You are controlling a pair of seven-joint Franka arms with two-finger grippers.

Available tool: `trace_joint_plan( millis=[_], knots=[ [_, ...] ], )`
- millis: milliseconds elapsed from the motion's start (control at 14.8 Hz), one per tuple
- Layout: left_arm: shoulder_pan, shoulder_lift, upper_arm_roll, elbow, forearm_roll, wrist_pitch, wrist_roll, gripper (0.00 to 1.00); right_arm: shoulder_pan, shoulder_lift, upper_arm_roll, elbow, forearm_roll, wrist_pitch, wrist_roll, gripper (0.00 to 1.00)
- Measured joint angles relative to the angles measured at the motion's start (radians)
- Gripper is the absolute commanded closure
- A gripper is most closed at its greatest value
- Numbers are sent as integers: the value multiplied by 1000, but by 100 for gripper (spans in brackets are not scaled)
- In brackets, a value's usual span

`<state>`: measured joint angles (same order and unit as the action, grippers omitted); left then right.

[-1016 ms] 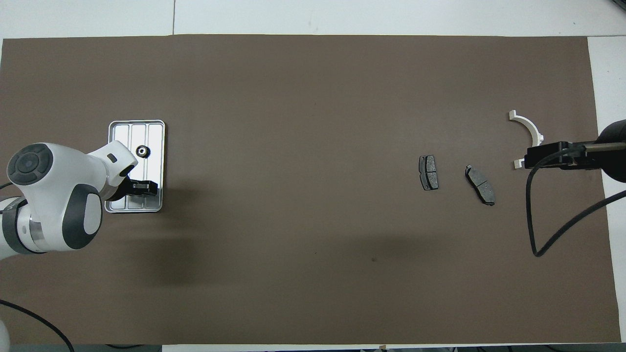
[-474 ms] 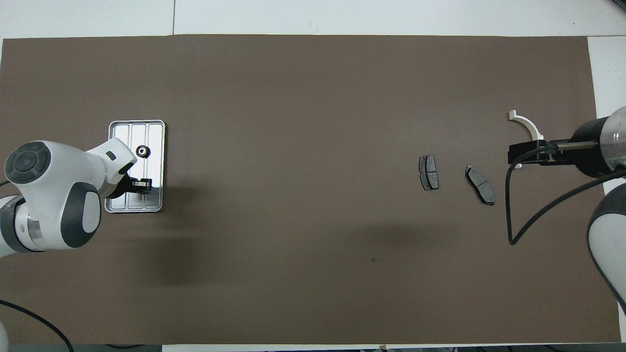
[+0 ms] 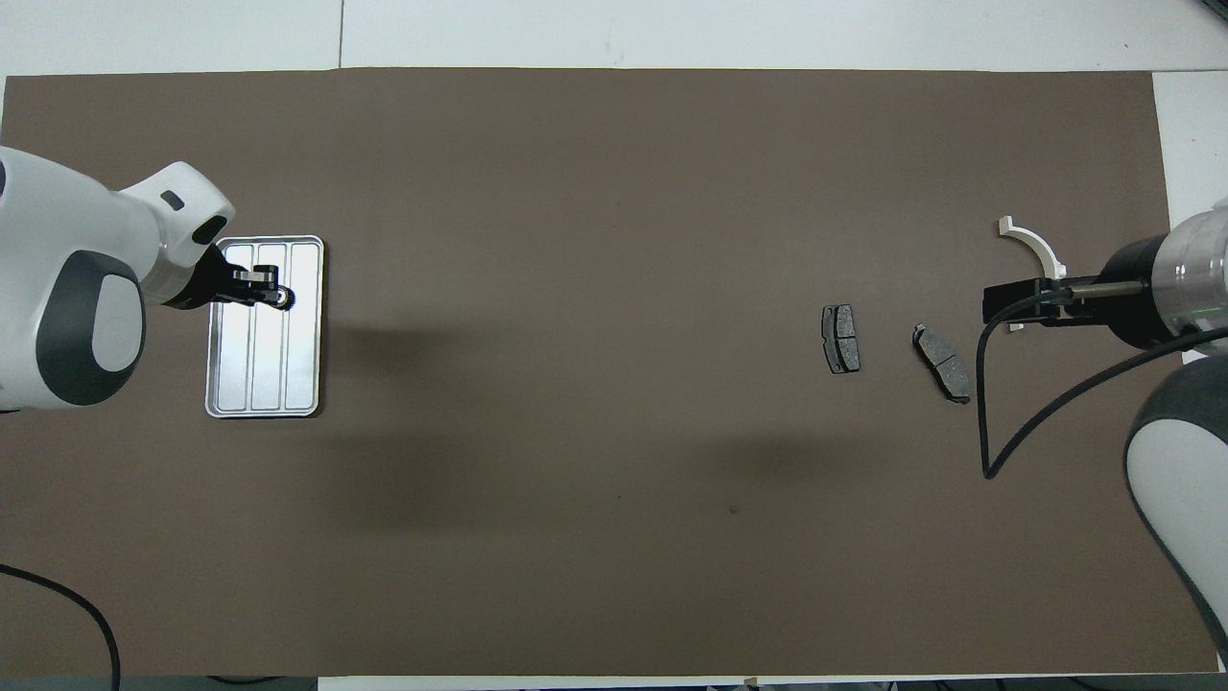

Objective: Place bearing gear from tray to pile

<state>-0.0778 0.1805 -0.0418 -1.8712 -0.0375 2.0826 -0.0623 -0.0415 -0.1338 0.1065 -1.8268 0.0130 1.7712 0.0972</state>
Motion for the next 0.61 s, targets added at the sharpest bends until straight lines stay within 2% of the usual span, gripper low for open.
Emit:
trace_joint_plan(
  millis=[339, 474, 609],
  knots=[
    [-298, 137, -7, 201, -3, -47, -302, 100, 2, -1, 1, -11, 1, 0, 46, 6],
    [-403, 206, -6, 257, 25, -54, -422, 100, 30, -1, 2, -28, 3, 0, 156, 6],
    [-465, 259, -5, 281, 36, -50, -491, 100, 67, 0, 5, -52, 3, 6, 285, 6]
  ],
)
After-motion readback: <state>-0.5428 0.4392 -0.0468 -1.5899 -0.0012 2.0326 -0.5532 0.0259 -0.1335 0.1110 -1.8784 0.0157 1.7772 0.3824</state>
